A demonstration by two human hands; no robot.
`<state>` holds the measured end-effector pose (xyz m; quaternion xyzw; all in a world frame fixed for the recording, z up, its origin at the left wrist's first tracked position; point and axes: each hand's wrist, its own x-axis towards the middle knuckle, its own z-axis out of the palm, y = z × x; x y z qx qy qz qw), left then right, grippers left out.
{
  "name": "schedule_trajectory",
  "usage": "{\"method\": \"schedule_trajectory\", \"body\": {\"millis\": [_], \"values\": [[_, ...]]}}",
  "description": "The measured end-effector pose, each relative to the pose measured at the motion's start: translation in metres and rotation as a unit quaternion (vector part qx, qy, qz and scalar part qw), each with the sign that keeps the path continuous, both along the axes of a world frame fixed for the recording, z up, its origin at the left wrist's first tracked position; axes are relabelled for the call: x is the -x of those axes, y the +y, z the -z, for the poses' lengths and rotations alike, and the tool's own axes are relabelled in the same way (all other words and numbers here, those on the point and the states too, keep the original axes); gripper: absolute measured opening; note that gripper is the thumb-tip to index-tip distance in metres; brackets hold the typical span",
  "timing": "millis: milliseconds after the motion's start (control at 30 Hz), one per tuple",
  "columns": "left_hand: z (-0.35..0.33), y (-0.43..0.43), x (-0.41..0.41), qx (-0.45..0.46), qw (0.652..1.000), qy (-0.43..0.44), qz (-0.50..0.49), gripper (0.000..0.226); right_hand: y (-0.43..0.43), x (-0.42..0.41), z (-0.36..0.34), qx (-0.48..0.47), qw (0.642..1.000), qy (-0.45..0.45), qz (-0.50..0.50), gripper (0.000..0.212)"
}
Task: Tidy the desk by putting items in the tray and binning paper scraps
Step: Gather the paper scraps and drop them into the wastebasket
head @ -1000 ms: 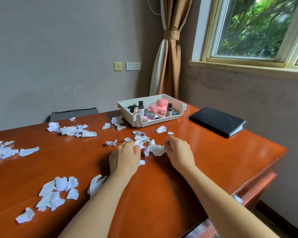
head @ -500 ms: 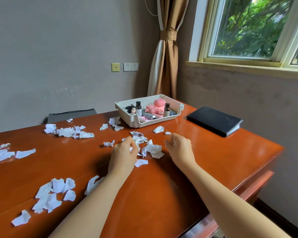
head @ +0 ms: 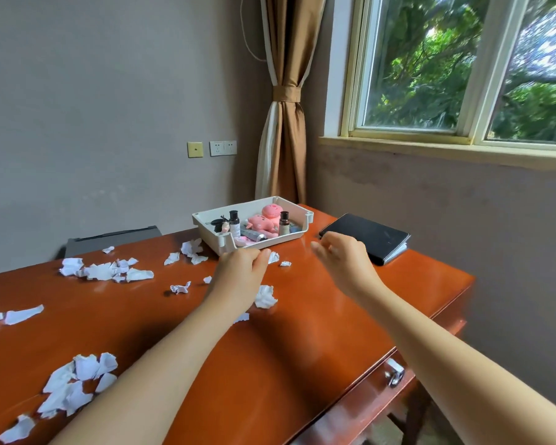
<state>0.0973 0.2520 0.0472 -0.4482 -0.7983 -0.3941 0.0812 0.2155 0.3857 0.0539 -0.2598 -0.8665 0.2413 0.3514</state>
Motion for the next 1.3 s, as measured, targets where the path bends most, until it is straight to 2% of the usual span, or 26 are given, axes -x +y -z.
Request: {"method": "schedule_trajectory", "body": {"millis": [167,400,767,1100,1300], "values": [[-0.017,0.021,-0.047,-0.012,0.998,0.003,0.06,0.049,0.011,-0.053,-0.02,-0.02,1.0,-0.007,0.011,0.046],[-0.012,0.058,-0.123,0.015,0.981,-0.037,0.191,0.053,0.024,-0.135,-0.011,-0.023,0.998,-0.034,0.046,0.049],[0.08,0.129,-0.232,0.13,0.937,-0.072,0.315,0.052,0.07,-0.235,0.099,0.1,0.984,-0.08,0.124,0.048],[0.209,0.194,-0.268,0.286,0.904,-0.154,0.279,0.046,0.116,-0.277,0.248,0.238,0.935,-0.165,0.207,0.049],[0.293,0.22,-0.275,0.382,0.882,-0.131,0.241,0.041,0.128,-0.279,0.332,0.33,0.889,-0.219,0.23,0.049]]}}
